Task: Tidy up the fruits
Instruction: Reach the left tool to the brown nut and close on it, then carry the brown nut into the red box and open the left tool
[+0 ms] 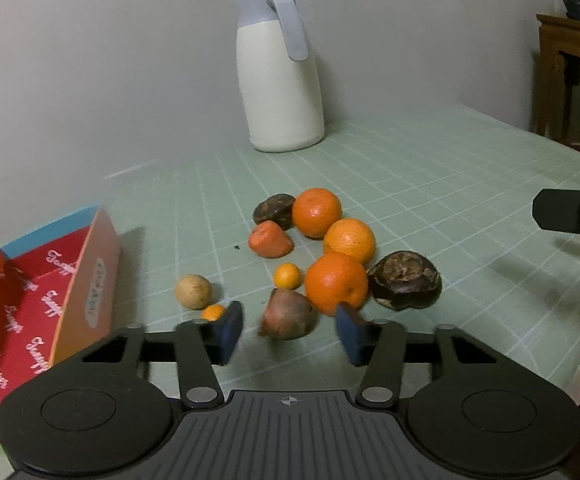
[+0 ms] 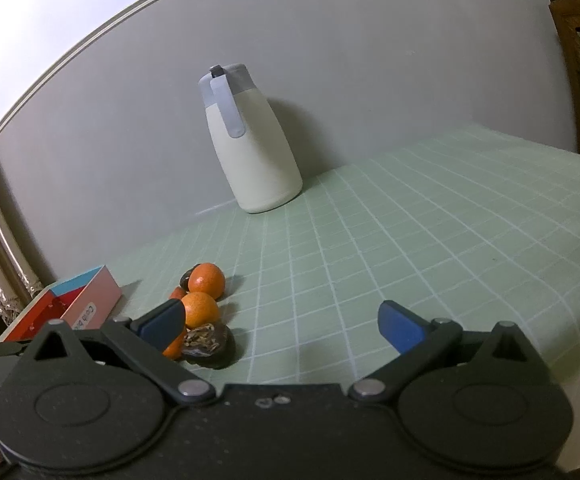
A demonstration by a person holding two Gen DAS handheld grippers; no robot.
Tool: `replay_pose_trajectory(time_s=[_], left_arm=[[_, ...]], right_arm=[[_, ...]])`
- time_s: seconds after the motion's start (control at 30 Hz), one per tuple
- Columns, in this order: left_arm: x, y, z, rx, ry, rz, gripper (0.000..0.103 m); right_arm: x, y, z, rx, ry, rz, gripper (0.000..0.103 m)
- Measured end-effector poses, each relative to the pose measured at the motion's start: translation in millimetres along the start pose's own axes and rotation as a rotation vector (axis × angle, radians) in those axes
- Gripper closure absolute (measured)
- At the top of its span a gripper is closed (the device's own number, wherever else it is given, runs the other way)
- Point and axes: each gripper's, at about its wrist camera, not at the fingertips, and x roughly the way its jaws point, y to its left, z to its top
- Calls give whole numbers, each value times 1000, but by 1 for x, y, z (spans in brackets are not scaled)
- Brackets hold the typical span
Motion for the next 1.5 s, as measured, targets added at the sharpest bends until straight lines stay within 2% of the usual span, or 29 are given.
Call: replay_pose_trajectory(time_s=[0.1,0.27,0.53,0.63,0.67,1.03,1.27,1.5], left_arm=[[1,-1,1,-6,1,-3,60],[3,0,0,-22,1,-3,72],[13,6,-6,-70,26,-23,72],[15,4,-7,-61,16,-11,73],[15,4,-7,-62,12,-9,76],[5,11,-9,-94,-50,23,77],[-18,27,-1,-122,-121,78,77],[-44,74,-2,-188,-175,198,78]], right_arm=[[0,-2,0,9,0,0,0],[-1,-4,0,21,-2,1,0],[-1,-4,0,30,1,6,0],[-1,-4,0,30,4,7,0],[0,-4,0,30,5,7,0],[2,-4,-2,32,12,4,0],[3,1,-4,13,20,4,0],[8,11,-7,-8,33,15,0]])
